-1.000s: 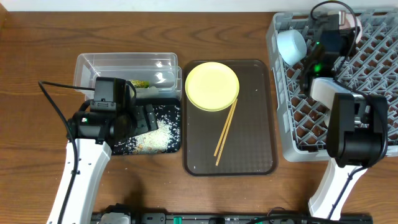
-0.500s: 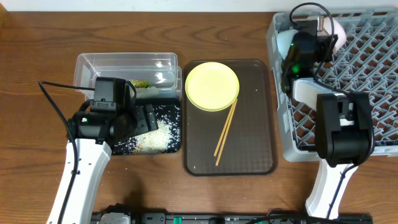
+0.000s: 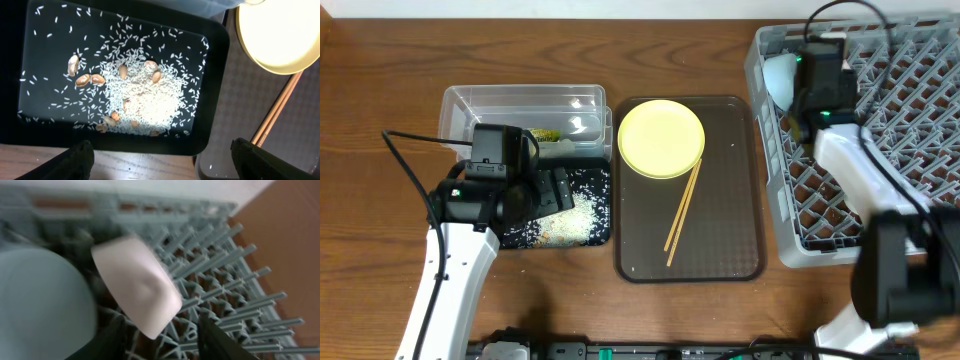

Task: Sort waste into correct bins and load items into the dishwasher rack
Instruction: 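Move the right gripper to the yellow plate and grasp its rim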

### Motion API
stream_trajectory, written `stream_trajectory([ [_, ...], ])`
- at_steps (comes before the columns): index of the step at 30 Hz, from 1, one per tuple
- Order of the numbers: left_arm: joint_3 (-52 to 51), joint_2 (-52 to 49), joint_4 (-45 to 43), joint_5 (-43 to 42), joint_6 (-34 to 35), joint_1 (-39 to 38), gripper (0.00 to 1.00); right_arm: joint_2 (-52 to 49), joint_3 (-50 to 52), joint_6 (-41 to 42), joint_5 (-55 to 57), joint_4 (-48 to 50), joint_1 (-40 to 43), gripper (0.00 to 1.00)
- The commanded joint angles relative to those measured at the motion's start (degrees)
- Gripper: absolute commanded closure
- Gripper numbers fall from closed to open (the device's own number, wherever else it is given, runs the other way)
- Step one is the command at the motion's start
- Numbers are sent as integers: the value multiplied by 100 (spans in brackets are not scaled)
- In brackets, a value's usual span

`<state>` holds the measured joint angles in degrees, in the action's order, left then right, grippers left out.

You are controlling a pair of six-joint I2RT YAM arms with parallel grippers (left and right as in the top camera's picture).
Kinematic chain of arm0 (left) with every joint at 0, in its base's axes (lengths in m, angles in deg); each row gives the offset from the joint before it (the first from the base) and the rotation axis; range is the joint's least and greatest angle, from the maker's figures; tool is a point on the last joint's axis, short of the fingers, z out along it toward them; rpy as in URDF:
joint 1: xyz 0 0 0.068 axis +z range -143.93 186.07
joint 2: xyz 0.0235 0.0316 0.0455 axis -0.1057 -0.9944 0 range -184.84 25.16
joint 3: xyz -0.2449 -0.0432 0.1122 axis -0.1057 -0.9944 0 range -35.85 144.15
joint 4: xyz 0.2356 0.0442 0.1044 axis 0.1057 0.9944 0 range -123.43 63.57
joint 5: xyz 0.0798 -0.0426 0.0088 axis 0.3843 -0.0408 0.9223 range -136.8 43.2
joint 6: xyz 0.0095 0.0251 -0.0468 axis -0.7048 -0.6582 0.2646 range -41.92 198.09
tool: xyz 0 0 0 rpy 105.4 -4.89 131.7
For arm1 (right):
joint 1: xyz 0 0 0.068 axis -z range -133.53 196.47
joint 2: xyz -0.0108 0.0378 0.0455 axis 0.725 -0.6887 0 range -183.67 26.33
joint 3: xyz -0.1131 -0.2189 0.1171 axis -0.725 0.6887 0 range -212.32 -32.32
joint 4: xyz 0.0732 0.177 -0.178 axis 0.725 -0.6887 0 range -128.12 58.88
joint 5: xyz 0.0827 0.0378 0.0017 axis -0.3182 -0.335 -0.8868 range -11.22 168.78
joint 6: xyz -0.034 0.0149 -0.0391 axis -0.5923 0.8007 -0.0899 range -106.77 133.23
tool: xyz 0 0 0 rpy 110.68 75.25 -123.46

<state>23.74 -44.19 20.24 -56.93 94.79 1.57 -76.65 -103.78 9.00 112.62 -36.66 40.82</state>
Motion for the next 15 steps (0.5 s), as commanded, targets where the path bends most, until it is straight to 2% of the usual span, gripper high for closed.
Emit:
stream_trajectory([
  [1,24,0,7,35,46,35,10,737,-15,326,-1687,-621,-107,46],
  [3,24,0,7,35,48,35,10,1084,-15,678,-2691,-1285,-153,43],
  [5,26,0,7,35,48,35,11,1335,-15,1088,-3803,-1875,-232,46],
  [8,24,0,7,55,48,35,10,1381,-13,1478,-4719,-2492,-452,50],
  [11,26,0,39,168,50,35,11,1237,39,1626,-4769,-2876,-837,51],
  [15,24,0,98,341,50,35,10,859,46,1917,-4146,-2990,-1397,53],
])
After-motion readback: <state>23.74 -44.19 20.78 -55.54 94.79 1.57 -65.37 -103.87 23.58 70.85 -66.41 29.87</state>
